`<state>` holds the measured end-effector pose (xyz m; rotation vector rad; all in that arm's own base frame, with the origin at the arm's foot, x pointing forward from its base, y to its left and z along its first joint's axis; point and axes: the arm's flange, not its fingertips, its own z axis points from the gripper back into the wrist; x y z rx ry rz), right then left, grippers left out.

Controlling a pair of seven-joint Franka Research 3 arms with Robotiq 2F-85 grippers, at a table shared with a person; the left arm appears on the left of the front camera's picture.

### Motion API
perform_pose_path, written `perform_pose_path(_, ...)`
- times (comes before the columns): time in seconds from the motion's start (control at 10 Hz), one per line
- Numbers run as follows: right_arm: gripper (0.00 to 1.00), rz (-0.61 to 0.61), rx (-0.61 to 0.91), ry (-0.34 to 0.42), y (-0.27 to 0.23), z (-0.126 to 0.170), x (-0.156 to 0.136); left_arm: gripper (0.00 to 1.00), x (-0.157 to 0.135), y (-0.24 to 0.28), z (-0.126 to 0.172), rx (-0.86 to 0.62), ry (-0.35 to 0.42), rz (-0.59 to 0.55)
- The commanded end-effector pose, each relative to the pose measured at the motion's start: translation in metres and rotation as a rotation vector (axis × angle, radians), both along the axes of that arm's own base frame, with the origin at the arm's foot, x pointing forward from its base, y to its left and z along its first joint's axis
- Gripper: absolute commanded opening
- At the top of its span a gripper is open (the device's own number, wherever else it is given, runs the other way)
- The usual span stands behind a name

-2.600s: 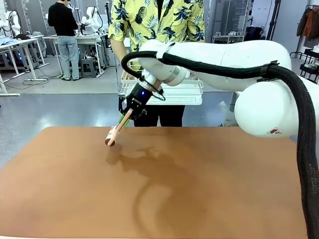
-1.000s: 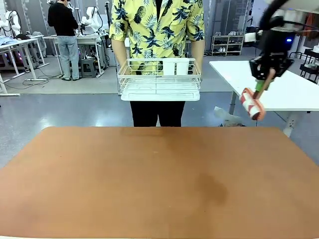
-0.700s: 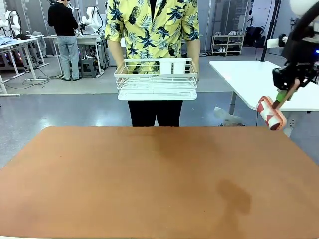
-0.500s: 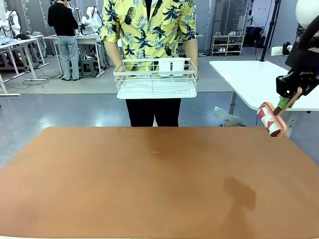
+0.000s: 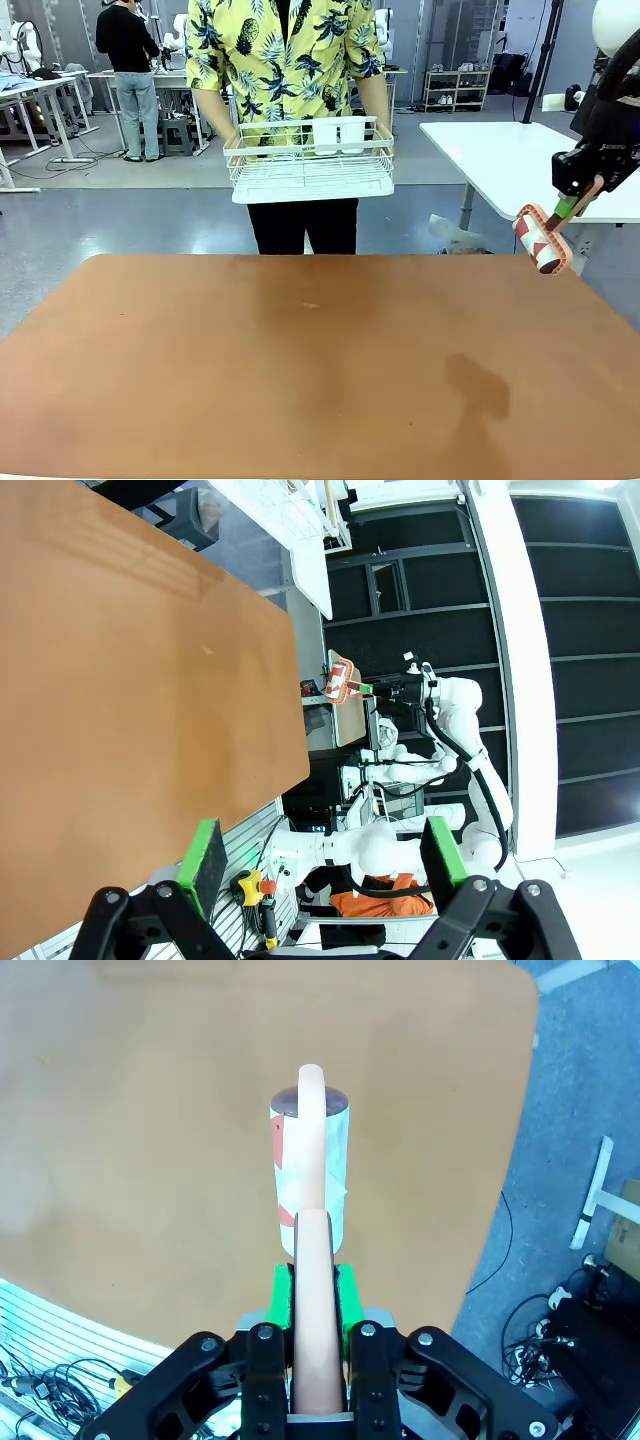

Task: Clean the table.
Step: Clean the table with the Lint Roller when the human lifts the Dish drying rack, then place the Lint Roller down when the Dish drying rack is positioned in the middle of the table.

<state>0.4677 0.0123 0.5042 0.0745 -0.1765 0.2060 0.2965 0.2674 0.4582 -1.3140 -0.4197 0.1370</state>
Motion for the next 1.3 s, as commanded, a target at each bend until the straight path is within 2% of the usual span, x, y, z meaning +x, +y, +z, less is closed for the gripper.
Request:
perform_pose_path(0.0, 0.21, -0.015, -0.017, 0.005, 0.0004, 0.0032, -0.0023, 1.00, -0.0006, 0.0028, 0.0018, -0.013, -0.031, -0.004)
perform_pose_path(1.2, 0.21, -0.015, -0.017, 0.005, 0.0004, 0.0032, -0.0023, 1.00, -0.0006, 0.0028, 0.0018, -0.013, -0.031, -0.004)
